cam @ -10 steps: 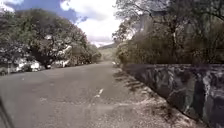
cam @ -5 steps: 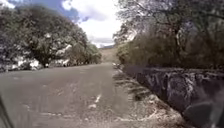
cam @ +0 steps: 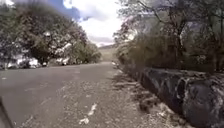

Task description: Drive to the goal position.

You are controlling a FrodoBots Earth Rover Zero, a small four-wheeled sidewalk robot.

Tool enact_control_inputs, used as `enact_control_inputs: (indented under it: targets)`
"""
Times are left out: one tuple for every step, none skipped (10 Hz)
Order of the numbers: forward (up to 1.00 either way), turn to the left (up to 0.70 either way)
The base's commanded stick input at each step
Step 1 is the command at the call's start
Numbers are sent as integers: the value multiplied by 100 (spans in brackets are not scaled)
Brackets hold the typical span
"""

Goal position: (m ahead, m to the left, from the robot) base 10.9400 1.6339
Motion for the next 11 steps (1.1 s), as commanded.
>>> enact_control_inputs:
  targets:
    - [70, 0]
    - [70, 0]
    - [70, 0]
    - [70, 0]
    - [70, 0]
    - [70, 0]
    - [70, 0]
    - [70, 0]
    - [70, 0]
    - [70, 0]
    - [70, 0]
